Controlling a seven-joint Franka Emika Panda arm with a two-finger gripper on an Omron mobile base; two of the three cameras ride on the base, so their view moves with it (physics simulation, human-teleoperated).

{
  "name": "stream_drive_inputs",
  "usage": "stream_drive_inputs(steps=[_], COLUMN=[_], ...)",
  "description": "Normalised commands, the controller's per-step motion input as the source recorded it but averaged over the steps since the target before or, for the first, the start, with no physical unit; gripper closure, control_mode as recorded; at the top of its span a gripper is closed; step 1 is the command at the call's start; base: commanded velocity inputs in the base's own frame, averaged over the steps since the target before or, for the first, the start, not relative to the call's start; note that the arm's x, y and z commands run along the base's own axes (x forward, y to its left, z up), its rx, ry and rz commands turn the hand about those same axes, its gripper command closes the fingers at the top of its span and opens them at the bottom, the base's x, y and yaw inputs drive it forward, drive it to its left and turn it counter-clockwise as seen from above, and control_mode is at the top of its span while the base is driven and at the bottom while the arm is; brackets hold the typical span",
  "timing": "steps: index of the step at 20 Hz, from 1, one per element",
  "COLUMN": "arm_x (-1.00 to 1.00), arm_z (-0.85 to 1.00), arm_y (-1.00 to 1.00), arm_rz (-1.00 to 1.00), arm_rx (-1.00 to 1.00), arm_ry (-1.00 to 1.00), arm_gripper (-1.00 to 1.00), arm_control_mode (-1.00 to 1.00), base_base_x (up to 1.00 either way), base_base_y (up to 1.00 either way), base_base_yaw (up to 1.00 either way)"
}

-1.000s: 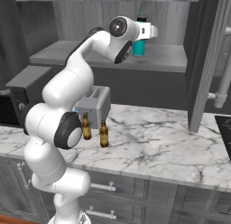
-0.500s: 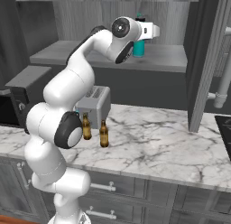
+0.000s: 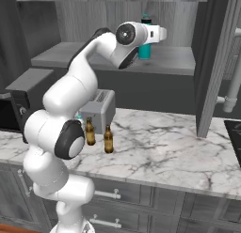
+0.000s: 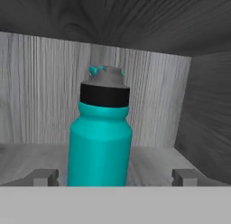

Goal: Sort all alcoholic drinks to one cabinet, and non-alcoholic drinks to the other.

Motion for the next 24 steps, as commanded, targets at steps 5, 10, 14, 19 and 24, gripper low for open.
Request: stream_drive_inputs(steps=[5,10,14,19,24], arm_x=[-0.36,-0.44,-0.52,-0.53,-0.49], arm_z=[0.00,0.00,0.00,-0.02,-0.11], arm_y=[0.00,0.00,0.00,0.00,0.02], arm_rz=[0.01,0.01,0.01,0.03,0.06], arm_rx=[0.00,0.00,0.01,0.04,0.07], arm_ry=[-0.05,-0.03,0.00,0.00,0.03], arm_gripper=[-1.00,-1.00,-1.00,-1.00,-1.00], arm_control_mode=[-1.00,-1.00,-1.00,-1.00,-1.00], base_base_x=[0.00,0.00,0.00,0.00,0.00], base_base_y=[0.00,0.00,0.00,0.00,0.00], base_base_yaw=[0.00,0.00,0.00,0.00,0.00])
